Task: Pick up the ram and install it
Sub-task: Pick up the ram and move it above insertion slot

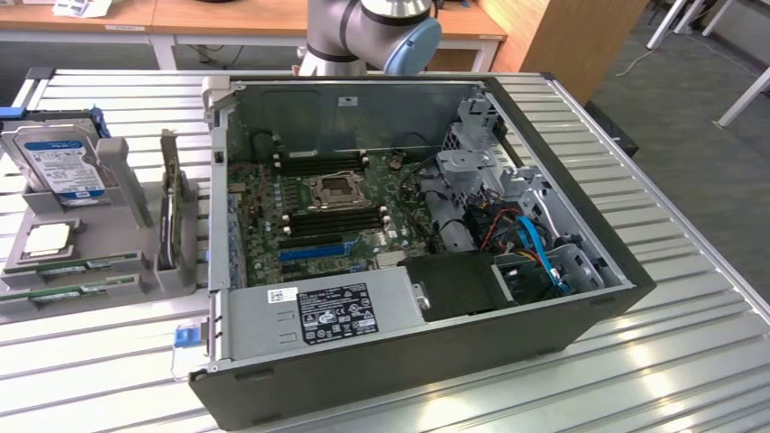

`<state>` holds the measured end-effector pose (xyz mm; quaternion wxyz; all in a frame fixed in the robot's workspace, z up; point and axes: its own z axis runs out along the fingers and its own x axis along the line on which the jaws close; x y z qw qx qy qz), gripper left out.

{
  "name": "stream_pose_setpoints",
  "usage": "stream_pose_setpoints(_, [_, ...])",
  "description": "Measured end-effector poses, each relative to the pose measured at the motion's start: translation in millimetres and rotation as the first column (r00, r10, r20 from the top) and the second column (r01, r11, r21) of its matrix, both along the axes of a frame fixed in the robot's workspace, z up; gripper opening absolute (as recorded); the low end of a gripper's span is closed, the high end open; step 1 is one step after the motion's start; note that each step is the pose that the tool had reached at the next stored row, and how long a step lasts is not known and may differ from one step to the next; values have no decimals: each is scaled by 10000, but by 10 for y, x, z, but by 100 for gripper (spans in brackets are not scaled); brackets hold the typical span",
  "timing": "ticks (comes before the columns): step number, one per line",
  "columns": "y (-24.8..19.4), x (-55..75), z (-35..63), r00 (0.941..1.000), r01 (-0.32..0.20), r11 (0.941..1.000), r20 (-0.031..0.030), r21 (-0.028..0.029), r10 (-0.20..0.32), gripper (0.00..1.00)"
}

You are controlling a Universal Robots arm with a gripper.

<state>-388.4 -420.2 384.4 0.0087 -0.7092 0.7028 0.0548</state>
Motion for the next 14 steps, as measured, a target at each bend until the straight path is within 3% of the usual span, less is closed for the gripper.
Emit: stream_pose_setpoints(14, [0, 0, -90, 9999, -104, 9999, 10, 0, 104, 10])
